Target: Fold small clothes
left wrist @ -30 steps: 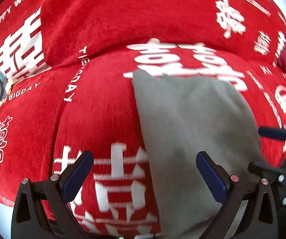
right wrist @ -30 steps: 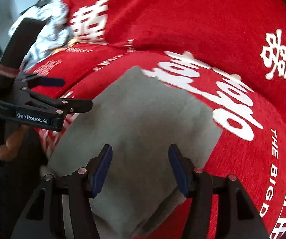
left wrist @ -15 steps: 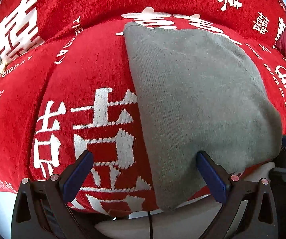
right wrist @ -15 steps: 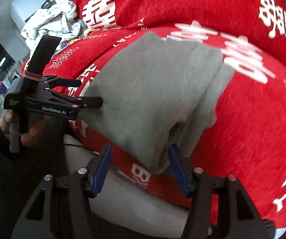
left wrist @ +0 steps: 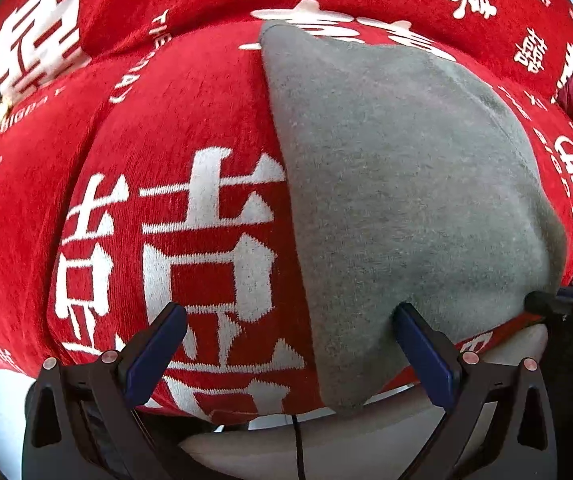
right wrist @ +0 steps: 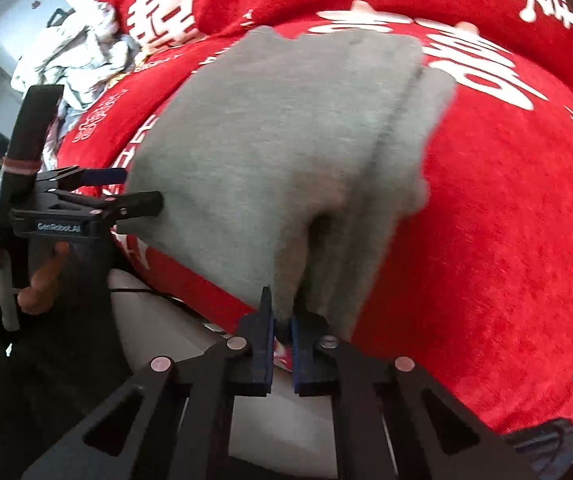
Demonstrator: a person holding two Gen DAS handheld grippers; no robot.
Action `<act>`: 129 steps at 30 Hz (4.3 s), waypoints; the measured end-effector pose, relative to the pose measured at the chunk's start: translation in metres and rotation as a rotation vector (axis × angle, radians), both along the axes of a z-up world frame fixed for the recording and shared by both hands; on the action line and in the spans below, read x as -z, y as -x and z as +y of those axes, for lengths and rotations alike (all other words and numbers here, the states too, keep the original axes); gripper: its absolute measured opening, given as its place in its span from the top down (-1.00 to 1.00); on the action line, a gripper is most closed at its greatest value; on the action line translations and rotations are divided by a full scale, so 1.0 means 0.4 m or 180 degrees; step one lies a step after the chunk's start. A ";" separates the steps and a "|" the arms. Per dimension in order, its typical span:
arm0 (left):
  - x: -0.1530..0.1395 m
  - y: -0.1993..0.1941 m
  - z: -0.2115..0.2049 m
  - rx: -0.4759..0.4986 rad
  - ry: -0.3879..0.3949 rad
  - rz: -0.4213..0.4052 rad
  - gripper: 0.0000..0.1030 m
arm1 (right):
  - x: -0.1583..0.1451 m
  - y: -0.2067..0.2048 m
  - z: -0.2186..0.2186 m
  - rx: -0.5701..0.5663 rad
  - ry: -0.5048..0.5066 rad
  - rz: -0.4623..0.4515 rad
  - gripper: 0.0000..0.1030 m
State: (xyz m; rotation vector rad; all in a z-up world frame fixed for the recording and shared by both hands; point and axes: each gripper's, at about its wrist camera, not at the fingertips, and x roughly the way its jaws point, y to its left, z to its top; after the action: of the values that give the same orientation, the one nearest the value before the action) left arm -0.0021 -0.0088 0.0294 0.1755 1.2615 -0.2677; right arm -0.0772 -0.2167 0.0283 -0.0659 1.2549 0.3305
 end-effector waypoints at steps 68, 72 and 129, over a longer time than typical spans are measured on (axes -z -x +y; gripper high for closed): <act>-0.032 -0.327 -0.092 -0.0157 -0.0543 -0.0400 -1.00 | -0.037 -0.420 0.080 -0.0391 0.0733 -0.0528 -0.35; -0.033 -0.339 -0.089 -0.0211 -0.0470 -0.0317 -1.00 | -0.052 -0.424 0.033 -0.0127 0.0534 -0.0464 -0.35; -0.107 -0.087 -0.133 -0.0149 -0.0143 0.0161 -1.00 | -0.174 -0.106 0.110 -0.0123 0.0972 -0.0650 -0.48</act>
State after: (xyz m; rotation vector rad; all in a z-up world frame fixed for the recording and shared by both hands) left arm 0.0326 -0.0619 0.0723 0.1782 1.3209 -0.2047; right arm -0.0348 -0.1729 0.0980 -0.3766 1.0937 0.1582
